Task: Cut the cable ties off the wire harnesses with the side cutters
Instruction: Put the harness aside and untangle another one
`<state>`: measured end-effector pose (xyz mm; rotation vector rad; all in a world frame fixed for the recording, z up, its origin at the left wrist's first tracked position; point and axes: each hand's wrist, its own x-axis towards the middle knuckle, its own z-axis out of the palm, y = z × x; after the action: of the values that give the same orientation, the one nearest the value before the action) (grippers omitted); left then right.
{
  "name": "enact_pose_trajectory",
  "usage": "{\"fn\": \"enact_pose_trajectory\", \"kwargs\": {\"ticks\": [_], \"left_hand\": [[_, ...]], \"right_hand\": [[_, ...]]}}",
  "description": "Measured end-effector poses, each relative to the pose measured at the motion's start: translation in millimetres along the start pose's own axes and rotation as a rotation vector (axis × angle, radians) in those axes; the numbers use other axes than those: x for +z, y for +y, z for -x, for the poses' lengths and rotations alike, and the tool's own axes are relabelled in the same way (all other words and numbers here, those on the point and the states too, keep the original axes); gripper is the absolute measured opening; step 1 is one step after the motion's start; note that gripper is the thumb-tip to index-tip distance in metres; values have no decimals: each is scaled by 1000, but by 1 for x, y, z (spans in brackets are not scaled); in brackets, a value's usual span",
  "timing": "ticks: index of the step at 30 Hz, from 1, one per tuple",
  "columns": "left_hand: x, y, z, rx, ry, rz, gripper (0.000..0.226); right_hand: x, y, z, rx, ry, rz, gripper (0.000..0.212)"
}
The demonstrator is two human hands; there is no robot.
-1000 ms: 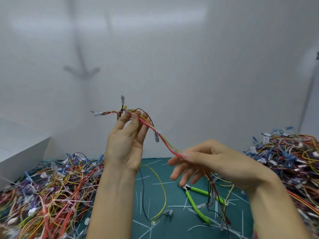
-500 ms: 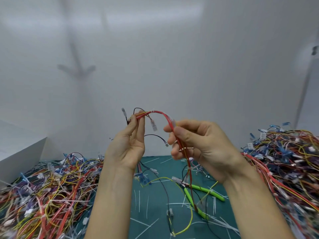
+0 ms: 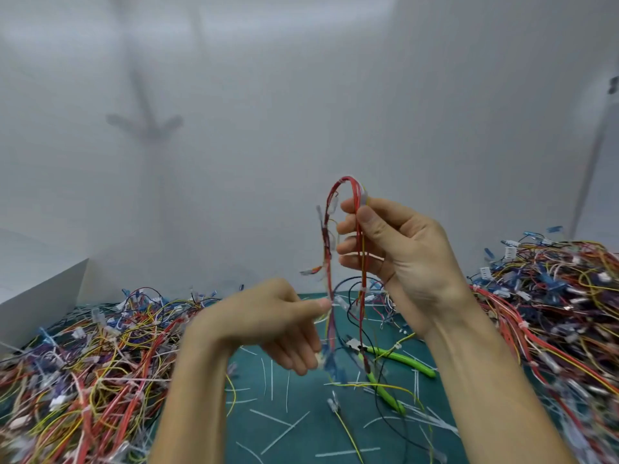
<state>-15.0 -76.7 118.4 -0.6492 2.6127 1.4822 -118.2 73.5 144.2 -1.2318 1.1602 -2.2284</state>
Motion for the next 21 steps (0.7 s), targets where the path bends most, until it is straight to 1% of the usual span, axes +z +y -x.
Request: {"fn": "enact_pose_trajectory", "kwargs": {"ticks": [1,3,5,7,9,10,12,13,15,17,21], "left_hand": [[5,-4,-7,-88,-28,-87,62],[16,-10,-24,-201,-47,-209,68],[28,-15,-39,-245,-60,-286,77],[37,-21,-53,-254,-73,-264,81],[45,-26,-63,-229,-120,-109,75],[48,-28,-66,-196,-155,-21,68],[55,-29,-69,-97,-190,130,46],[56,-29,-70,-51,-182,192,36],[57,-29,-70,11,-121,308,24],[54,-27,-70,34,-54,455,20],[45,-21,-69,85,-46,744,21]], "right_hand": [[0,0,0,-1,9,5,17],[0,1,0,-7,16,8,18],[-1,0,0,-14,17,6,19],[-2,-1,0,-21,15,7,19],[-2,-1,-1,-26,8,13,19],[-2,-1,-1,-28,2,15,18],[-1,-1,-1,-29,-13,17,18],[-1,-1,-1,-29,-19,16,17],[-1,-1,-1,-28,-29,11,17],[-1,0,-2,-32,-39,10,18],[-2,1,-2,-41,-61,15,18]]}}
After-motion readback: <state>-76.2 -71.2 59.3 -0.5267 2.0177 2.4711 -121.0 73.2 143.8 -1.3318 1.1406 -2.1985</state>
